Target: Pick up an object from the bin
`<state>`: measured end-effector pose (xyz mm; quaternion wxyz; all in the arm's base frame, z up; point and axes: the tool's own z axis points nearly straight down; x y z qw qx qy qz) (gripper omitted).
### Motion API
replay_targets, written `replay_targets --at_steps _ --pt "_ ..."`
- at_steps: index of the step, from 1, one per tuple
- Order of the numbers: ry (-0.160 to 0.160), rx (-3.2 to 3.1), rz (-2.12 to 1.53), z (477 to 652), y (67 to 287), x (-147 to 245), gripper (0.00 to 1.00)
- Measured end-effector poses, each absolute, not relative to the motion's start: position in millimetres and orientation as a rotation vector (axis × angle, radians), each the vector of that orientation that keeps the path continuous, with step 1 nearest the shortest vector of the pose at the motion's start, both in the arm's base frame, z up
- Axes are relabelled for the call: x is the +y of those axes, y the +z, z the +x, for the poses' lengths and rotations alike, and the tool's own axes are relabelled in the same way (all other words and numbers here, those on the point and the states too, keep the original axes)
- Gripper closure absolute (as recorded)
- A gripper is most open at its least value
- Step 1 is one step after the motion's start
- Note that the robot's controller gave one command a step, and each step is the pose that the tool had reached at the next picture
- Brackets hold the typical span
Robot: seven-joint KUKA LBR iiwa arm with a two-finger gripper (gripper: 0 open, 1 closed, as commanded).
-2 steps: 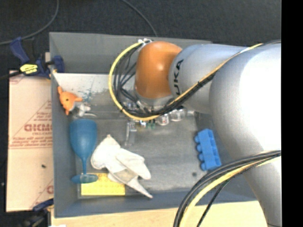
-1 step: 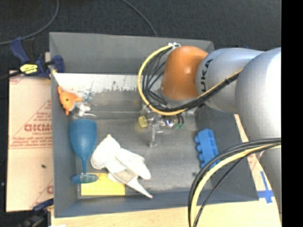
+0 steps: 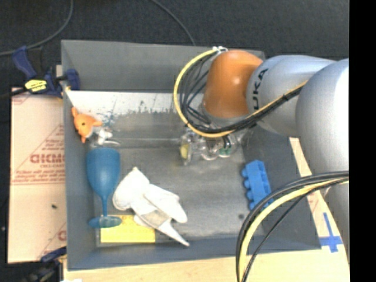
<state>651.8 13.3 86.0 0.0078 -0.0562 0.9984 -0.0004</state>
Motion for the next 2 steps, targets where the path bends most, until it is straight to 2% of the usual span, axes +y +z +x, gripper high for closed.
replay_targets --at_steps 2 --pt "0.002 3.122 -0.126 650.7 92.2 17.2 1.00"
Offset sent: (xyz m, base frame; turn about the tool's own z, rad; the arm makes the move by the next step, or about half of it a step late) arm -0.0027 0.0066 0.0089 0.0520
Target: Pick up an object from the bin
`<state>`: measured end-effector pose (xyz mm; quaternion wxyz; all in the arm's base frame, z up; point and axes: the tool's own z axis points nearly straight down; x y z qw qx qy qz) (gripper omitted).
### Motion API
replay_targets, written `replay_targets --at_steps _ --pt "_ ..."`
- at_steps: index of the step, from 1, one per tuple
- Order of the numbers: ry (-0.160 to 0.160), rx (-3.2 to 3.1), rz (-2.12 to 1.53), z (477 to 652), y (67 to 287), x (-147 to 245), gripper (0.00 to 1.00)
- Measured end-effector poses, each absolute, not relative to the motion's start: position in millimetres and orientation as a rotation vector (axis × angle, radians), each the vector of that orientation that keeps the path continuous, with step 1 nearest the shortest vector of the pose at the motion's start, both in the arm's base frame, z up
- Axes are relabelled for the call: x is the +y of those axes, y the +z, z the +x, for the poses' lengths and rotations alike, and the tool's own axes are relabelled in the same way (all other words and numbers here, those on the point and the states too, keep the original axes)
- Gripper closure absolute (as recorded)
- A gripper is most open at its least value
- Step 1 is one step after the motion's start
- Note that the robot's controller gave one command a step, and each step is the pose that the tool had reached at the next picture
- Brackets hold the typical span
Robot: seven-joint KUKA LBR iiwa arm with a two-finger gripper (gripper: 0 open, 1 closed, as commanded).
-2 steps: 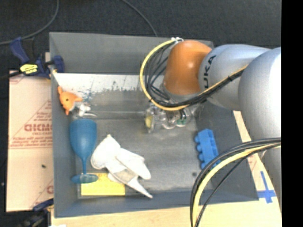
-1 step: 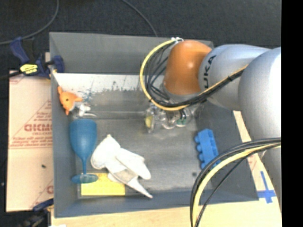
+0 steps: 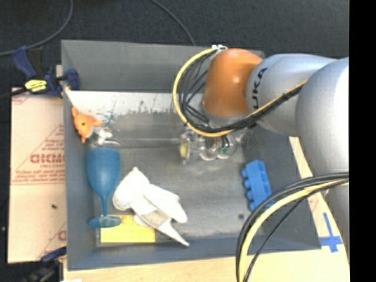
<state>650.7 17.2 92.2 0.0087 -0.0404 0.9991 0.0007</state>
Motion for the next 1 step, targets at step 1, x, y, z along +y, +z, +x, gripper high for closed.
replay_targets --at_steps 1 --pt "0.001 3.113 -0.102 655.8 162.0 5.2 1.00"
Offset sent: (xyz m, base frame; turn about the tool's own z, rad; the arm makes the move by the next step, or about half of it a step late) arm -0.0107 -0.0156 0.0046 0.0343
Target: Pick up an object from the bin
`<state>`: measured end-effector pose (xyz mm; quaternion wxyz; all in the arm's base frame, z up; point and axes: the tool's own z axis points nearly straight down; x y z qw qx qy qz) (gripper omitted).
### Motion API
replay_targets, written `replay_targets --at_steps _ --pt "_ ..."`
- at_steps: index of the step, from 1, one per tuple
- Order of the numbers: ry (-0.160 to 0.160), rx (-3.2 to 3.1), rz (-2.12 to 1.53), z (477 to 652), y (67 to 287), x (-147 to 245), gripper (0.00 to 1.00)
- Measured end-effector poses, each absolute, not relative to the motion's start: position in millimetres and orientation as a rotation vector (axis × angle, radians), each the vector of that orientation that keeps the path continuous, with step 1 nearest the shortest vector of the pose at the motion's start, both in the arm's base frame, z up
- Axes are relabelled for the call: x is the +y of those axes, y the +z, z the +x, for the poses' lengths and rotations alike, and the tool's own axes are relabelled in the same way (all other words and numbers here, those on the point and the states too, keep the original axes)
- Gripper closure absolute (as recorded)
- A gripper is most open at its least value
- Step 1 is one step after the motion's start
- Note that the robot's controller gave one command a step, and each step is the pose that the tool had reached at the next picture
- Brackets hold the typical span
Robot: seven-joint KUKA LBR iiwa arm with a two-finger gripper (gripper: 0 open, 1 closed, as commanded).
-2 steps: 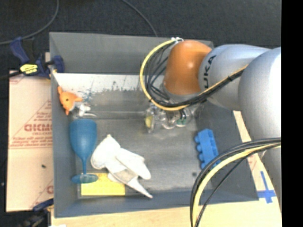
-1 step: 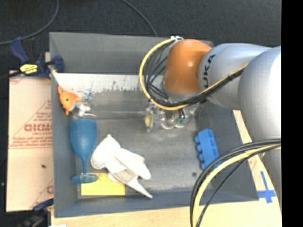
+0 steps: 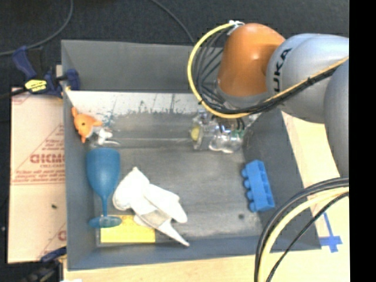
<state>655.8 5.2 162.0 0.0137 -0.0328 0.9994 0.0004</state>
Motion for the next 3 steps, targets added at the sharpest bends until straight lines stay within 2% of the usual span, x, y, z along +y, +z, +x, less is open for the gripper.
replay_targets --at_steps 1,2,3 --pt "0.006 3.125 -0.077 639.1 93.6 2.2 1.00" --pt "0.006 3.109 0.042 653.0 105.1 35.3 1.00" --pt "0.005 3.122 -0.047 649.8 70.9 15.0 1.00"
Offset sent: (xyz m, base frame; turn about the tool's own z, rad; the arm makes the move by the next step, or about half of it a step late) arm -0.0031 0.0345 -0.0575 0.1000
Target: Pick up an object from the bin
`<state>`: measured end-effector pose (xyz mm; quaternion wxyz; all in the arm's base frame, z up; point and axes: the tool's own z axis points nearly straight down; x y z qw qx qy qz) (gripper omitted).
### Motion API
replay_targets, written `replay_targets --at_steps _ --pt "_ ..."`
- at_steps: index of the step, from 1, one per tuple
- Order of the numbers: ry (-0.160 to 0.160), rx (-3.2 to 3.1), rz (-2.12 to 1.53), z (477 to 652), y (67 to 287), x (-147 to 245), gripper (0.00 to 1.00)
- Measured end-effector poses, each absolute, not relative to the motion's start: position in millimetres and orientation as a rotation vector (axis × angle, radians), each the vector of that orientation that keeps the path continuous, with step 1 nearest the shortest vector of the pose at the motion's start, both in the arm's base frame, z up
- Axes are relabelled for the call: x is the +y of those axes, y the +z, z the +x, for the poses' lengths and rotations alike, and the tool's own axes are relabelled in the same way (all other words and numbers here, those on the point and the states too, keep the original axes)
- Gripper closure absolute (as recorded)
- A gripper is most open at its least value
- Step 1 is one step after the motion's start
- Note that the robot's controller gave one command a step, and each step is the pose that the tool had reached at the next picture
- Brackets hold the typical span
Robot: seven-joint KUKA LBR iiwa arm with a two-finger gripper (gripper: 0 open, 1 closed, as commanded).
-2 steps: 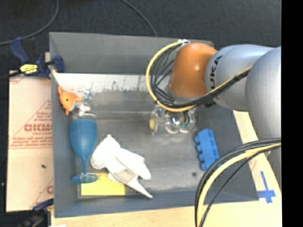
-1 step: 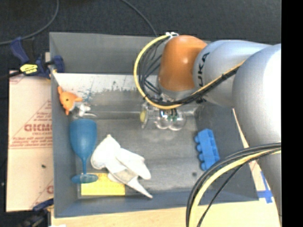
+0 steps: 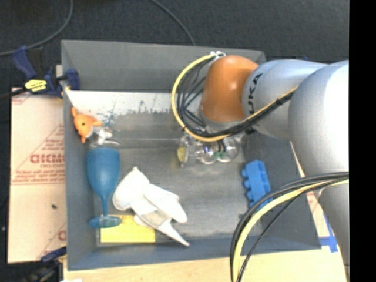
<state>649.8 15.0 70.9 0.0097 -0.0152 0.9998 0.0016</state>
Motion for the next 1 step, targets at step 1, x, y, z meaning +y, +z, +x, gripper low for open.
replay_targets --at_steps 1 --pt "0.009 3.105 0.047 636.9 71.5 38.4 1.00"
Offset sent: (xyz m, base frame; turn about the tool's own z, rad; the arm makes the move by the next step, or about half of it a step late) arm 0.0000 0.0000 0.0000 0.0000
